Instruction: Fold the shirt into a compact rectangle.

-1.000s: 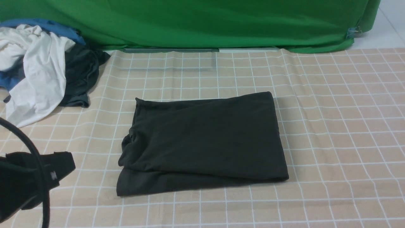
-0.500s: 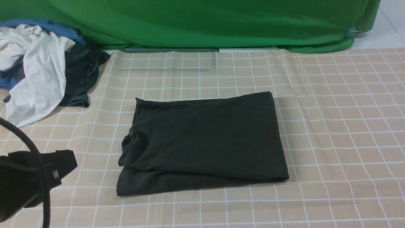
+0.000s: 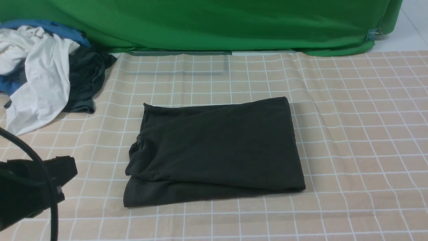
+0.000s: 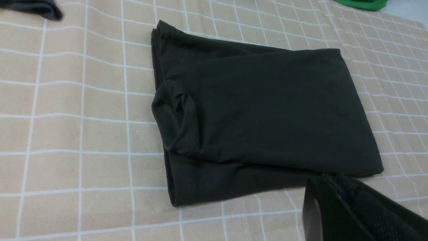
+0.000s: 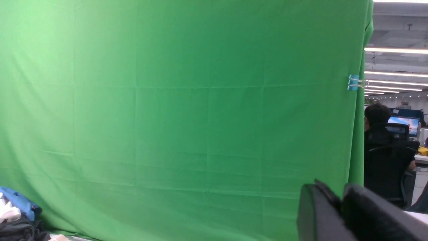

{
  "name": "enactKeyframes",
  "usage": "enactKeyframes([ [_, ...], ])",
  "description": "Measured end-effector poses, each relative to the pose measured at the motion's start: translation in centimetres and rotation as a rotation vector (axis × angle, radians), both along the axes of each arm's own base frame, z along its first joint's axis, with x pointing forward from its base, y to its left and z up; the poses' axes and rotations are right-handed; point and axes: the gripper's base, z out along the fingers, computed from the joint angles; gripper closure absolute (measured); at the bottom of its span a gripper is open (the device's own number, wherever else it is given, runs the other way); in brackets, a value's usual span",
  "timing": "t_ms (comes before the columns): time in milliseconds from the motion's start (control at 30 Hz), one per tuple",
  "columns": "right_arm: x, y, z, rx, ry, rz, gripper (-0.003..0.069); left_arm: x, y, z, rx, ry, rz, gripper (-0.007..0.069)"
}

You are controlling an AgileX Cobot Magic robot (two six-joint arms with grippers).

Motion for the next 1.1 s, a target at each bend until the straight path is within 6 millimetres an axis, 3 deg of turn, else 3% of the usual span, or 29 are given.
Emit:
enactKeyframes([
  [233, 0.0, 0.0, 0.0, 0.0, 0.0, 0.0, 0.049, -0.5, 0.5, 1.3, 0.041, -0.312, -0.026, 0.0612],
  [367, 0.0, 0.0, 0.0, 0.0, 0.0, 0.0, 0.048, -2.2, 1.7, -0.4, 0.023, -0.467, 0.054, 0.0612],
  [467, 0.0, 0.0, 0.0, 0.0, -0.001, 0.0, 0.0474, -3.5, 2.5, -3.0, 0.023, -0.546, 0.132, 0.0612],
  [567, 0.0, 0.0, 0.0, 0.0, 0.0, 0.0, 0.0463, -4.2, 3.0, -7.2, 0.033, -0.537, 0.195, 0.0612],
  [733, 0.0, 0.0, 0.0, 0.0, -0.001, 0.0, 0.0449, -4.1, 3.2, -11.8, 0.052, -0.46, 0.23, 0.0612],
  [1100, 0.0, 0.0, 0.0, 0.0, -0.001, 0.0, 0.0442, -4.1, 3.2, -12.8, 0.065, -0.39, 0.229, 0.0612],
])
